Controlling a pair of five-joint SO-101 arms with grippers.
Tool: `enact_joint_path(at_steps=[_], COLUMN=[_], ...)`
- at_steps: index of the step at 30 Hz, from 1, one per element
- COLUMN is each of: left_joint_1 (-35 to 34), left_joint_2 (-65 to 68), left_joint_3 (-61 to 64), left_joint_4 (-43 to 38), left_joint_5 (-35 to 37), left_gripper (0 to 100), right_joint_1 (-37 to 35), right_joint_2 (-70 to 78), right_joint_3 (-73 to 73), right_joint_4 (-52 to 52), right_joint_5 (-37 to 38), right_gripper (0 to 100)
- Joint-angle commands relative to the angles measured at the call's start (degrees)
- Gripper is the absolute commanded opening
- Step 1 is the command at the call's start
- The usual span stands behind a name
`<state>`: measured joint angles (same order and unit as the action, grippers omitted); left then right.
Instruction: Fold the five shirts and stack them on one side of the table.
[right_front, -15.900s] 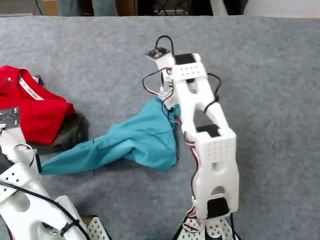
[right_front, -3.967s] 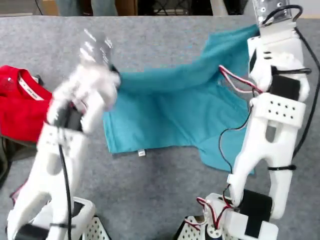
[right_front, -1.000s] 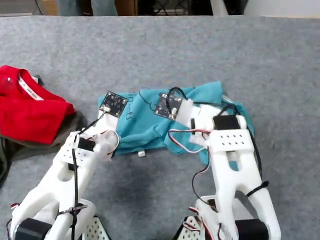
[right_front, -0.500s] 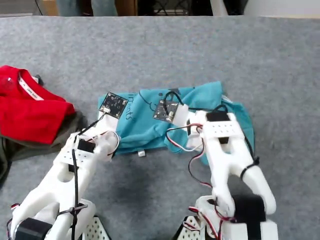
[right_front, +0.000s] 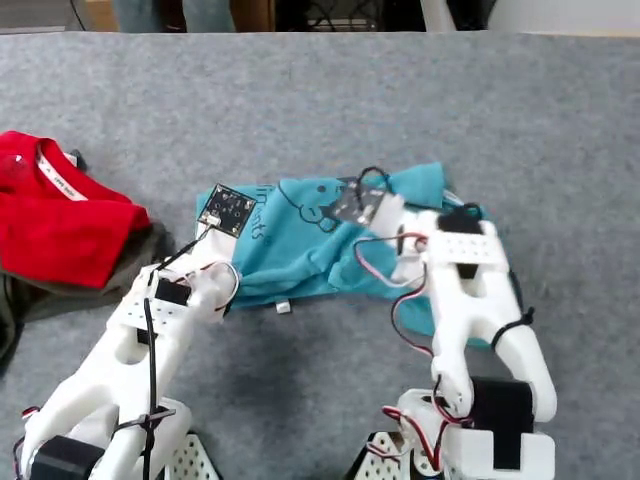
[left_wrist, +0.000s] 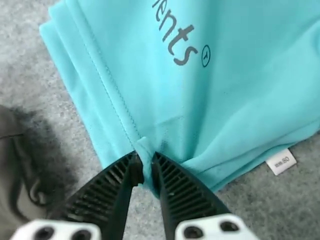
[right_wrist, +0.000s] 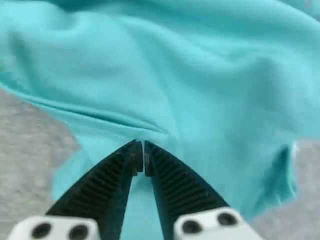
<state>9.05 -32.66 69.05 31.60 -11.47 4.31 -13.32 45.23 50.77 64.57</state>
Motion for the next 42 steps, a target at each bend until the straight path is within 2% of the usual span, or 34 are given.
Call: enact_joint_path(at_steps=[1,3,10,15,19,23,25,30,42], left_joint_1=[0.1,0.2,0.2,0.3,0.6,-0.3,-0.7,-0.7,-0.7], left_joint_2=[-0.6,-0.6,-0.5,-0.1,-0.1,-0.1,0.0,-0.1,-0.1], left_joint_3=[-0.5,-1.9,-13.2,-14.5,-10.9,-8.8,-7.0,-2.9,-2.9], left_joint_4=[-0.9,-0.8,-0.4,-0.4,-0.9,-1.0,-2.8,-9.2,-9.4], left_joint_5=[-0.2,0.6,11.3,11.8,11.9,11.4,11.5,11.7,11.8], left_gripper=[3,3,3,3,3,3,3,3,3], right_joint_1=[3.4,5.0,7.4,4.4,2.0,1.5,1.8,1.8,1.3], right_joint_2=[0.0,0.0,0.0,0.9,2.6,6.0,8.5,16.2,23.2], right_joint_3=[-6.4,-10.0,-27.1,-27.4,-21.1,-18.7,-18.2,-18.7,-21.8], right_joint_4=[0.7,0.4,2.4,10.6,11.9,12.2,12.2,11.8,12.0], right_joint_5=[-0.5,-3.3,-13.1,-10.6,-8.4,-8.6,-8.6,-10.2,-10.3], right_gripper=[1.5,1.5,1.5,1.5,2.4,14.5,17.5,14.6,12.7])
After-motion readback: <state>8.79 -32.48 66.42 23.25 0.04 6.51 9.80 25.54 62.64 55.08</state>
